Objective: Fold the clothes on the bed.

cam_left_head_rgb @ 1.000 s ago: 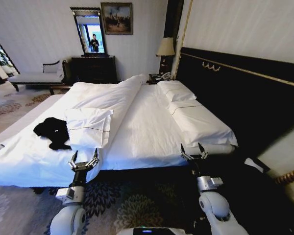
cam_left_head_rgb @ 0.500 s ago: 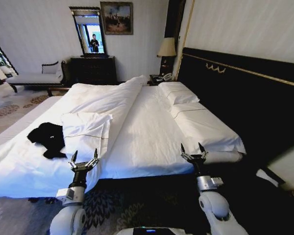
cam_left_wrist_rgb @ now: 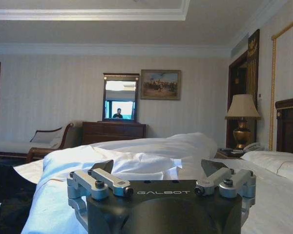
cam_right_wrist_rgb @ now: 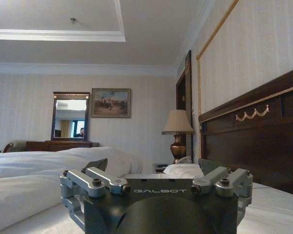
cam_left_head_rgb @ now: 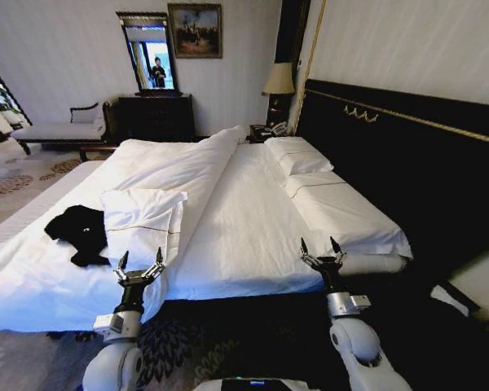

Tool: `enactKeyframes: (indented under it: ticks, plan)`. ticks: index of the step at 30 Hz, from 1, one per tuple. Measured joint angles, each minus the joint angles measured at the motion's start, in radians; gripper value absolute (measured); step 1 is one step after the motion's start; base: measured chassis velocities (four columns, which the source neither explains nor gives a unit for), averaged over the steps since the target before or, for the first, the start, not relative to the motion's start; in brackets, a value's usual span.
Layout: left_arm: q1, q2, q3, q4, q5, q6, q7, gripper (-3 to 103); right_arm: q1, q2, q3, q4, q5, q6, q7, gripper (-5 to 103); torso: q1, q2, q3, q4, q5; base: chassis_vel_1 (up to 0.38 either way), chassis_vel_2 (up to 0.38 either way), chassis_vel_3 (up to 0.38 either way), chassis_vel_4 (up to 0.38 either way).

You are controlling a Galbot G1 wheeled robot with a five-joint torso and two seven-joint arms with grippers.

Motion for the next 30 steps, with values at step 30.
enactKeyframes:
  ticks: [30]
  plan:
    - [0.003, 0.003, 0.0, -0.006, 0.004, -0.003, 0.0, 100, 0.006, 0.007, -0.011, -0.018, -0.022, -0.002, 0.001, 100, 0.0, 0.0, 0.0, -0.0002, 0.0001, 0.002, 0.002, -0.004, -0.004]
